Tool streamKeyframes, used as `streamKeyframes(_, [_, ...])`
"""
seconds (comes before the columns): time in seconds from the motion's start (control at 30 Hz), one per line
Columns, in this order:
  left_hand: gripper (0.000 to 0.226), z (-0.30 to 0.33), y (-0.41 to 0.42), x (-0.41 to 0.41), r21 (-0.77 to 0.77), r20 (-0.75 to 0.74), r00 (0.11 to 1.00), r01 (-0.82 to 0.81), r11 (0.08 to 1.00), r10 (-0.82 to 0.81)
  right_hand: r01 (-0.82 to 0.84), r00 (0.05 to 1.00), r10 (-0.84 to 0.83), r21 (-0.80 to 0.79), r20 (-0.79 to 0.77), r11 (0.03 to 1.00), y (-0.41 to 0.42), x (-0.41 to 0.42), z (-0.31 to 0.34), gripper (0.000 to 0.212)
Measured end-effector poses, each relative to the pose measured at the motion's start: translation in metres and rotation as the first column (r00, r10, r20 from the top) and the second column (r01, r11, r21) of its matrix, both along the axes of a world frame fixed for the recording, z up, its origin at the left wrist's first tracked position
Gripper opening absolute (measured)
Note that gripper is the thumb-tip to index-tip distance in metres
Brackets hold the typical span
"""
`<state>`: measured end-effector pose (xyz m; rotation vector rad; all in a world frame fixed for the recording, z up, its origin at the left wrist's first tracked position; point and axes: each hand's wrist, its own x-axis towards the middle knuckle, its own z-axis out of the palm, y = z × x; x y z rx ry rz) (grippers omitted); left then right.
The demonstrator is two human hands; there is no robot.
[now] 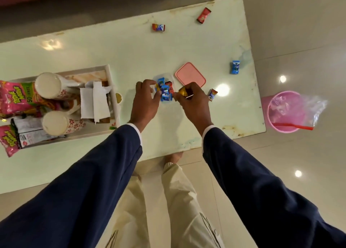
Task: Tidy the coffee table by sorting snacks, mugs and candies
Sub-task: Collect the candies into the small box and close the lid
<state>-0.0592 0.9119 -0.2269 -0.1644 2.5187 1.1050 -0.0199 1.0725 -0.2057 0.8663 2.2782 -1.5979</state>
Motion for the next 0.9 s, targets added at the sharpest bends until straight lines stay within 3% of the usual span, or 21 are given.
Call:
streamKeyframes(0.17, [0.027,0.001,-0.017,0.004,-0.04,0.005,1.0,0.029,0.999,-0.029,-0.1,0.995,0.099,0.033,0.027,0.994,0.002,-0.017,-0.008,0.036])
streamKeyframes(0.37, [0.023,-0.005,-0.017,-0.001,-0.016,-0.069,0.987,0.141,0.99,-0.142,0.045,0.997,-0.057,0.187,0.061,0.981,0.047,0.019,-0.023,0.011])
streamKeyframes(0.5, [0.02,-0.01,-0.002,-0.011,0.027,-0.094,0.98,0.181,0.983,-0.178,0.127,0.984,-0.161,0.345,0.071,0.93,0.082,0.039,-0.031,0.029])
streamKeyframes(0.6, [0.025,-0.012,0.002,-0.028,0.023,-0.126,0.982,0.148,0.989,-0.144,0.084,0.985,-0.136,0.399,0.103,0.913,0.091,0.026,-0.038,0.042])
streamKeyframes(0.67, [0.027,-0.012,0.002,-0.043,0.007,-0.136,0.985,0.111,0.994,-0.109,-0.033,0.986,-0.038,0.412,0.164,0.911,0.089,0.014,-0.047,0.039])
streamKeyframes(0.77, [0.028,-0.01,0.003,-0.072,-0.086,-0.127,0.972,0.186,0.979,-0.196,-0.16,0.968,0.063,0.404,0.242,0.901,0.084,0.001,-0.061,0.014])
streamKeyframes(0.83, [0.026,-0.009,0.006,-0.093,-0.15,-0.085,0.961,0.248,0.957,-0.263,-0.135,0.97,0.041,0.387,0.242,0.912,0.082,-0.001,-0.067,0.013])
streamKeyframes(0.9, [0.026,-0.007,0.011,-0.116,-0.225,-0.039,0.946,0.306,0.925,-0.323,-0.002,0.978,-0.059,0.288,0.202,0.958,0.085,-0.002,-0.07,0.015])
